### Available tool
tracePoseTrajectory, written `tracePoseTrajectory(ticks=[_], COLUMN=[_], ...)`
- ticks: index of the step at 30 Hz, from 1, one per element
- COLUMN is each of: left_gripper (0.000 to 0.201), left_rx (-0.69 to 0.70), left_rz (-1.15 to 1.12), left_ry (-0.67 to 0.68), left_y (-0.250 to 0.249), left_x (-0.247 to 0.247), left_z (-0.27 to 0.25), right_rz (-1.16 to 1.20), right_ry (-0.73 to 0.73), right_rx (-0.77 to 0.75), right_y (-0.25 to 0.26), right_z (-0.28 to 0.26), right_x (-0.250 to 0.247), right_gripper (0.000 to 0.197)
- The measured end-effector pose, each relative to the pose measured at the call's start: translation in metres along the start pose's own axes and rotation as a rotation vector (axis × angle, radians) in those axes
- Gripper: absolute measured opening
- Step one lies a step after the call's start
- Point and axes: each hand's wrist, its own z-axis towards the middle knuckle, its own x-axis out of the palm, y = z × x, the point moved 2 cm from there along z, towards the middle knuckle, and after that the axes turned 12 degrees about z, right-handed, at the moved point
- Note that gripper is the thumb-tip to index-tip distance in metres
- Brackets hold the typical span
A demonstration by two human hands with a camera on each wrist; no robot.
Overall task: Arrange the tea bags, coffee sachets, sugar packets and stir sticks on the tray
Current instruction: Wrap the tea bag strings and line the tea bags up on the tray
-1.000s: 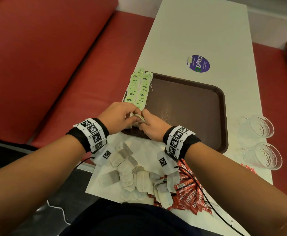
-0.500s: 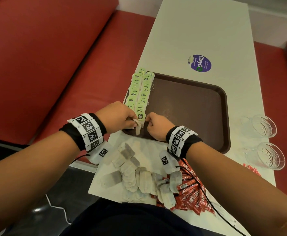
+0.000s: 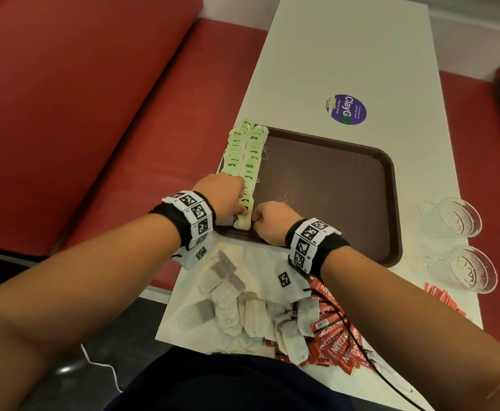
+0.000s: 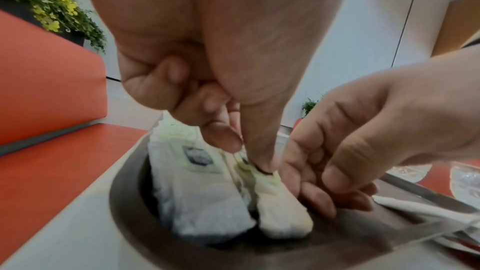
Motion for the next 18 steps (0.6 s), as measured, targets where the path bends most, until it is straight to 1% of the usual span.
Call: tracePoseTrajectory(ticks=[2, 5, 7, 10, 11, 15, 18], left_gripper=[0.04, 0.045, 0.04, 0.02, 0.017, 0.016, 0.019], left_rx=[-0.016, 0.018, 0.029, 0.032, 0.03, -0.012, -0.027], left_rz=[-0.036, -0.021, -0.04, -0.073, -0.071, -0.009, -0.016], left_ry=[-0.001, 0.026, 0.017, 0.001, -0.003, 0.002, 0.02], left_y=[0.001, 0.0, 0.001, 0.001, 0.001, 0.0, 0.0], left_x=[0.006, 0.017, 0.019, 0.015, 0.014, 0.008, 0.009], left_z=[-0.002, -0.004, -0.006, -0.009, -0.01, -0.013, -0.014], right_rz=[-0.012, -0.016, -0.02, -0.035, -0.034, -0.033, -0.041], right_ry=[0.017, 0.024, 0.021, 0.018, 0.016, 0.014, 0.012], right_rx=[0.003, 0.007, 0.008, 0.006, 0.005, -0.008, -0.014], right_y=[0.0, 0.0, 0.001, 0.003, 0.003, 0.006, 0.01], right_z=[-0.001, -0.003, -0.004, -0.006, -0.006, -0.008, -0.009], right_x=[0.001, 0.002, 0.002, 0.002, 0.002, 0.002, 0.002], right_gripper=[0.025, 0.025, 0.023, 0.023, 0.023, 0.027, 0.027])
